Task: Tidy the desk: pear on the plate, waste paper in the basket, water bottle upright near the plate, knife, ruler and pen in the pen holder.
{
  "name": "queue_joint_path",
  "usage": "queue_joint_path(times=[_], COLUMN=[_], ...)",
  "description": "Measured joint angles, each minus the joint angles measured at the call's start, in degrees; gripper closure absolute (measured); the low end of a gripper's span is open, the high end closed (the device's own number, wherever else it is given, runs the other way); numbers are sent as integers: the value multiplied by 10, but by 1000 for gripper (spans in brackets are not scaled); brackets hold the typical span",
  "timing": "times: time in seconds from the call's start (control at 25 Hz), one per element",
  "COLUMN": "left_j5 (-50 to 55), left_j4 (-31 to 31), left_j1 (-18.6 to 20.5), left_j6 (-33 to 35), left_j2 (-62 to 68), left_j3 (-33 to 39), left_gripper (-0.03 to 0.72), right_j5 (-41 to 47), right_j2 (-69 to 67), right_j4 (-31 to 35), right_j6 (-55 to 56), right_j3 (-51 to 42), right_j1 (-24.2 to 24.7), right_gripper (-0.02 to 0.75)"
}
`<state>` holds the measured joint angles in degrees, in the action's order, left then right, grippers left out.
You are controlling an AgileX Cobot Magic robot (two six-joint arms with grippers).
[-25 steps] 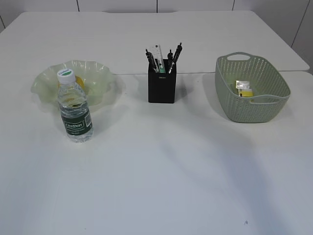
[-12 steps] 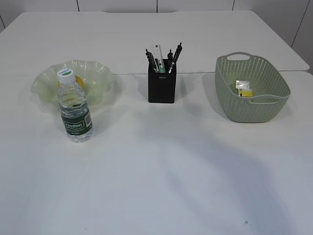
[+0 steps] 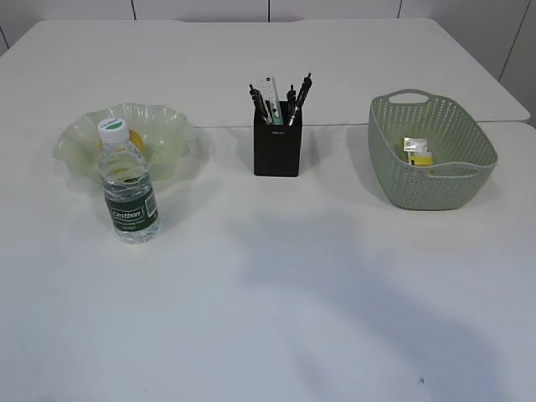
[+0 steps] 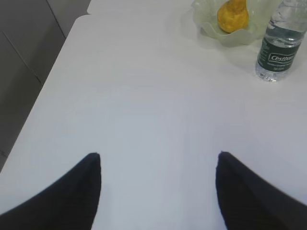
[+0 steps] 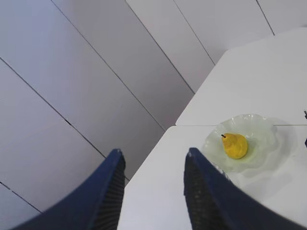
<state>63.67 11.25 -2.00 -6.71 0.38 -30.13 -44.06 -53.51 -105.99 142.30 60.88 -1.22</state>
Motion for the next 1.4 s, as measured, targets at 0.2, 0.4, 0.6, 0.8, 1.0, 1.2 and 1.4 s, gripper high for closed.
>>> queue_joint_path(times=[0.2, 0.4, 0.6, 0.8, 1.0, 1.2, 1.4], left_j5=[0, 0, 0, 0, 0, 0, 0], left_j4=[-9, -17, -36, -38, -38, -39, -39], left_j1=[0, 0, 0, 0, 0, 0, 0], left_j6=[0, 0, 0, 0, 0, 0, 0], left_j2=[0, 0, 0, 0, 0, 0, 0], left_j3=[0, 0, 0, 0, 0, 0, 0], left_gripper=[160, 160, 160, 160, 160, 160, 160], right_j5=[-1, -5, -5, -7, -14, -23, -13], right_j2=[35, 75, 114, 145, 176, 223, 260], right_j4=[0, 0, 0, 0, 0, 0, 0], right_j6=[0, 1, 1, 1, 6, 11, 12], right_j3=[-18, -45, -81, -110, -140, -192, -251], right_j1=[0, 0, 0, 0, 0, -7, -7], right_gripper=[427, 427, 427, 427, 427, 427, 427])
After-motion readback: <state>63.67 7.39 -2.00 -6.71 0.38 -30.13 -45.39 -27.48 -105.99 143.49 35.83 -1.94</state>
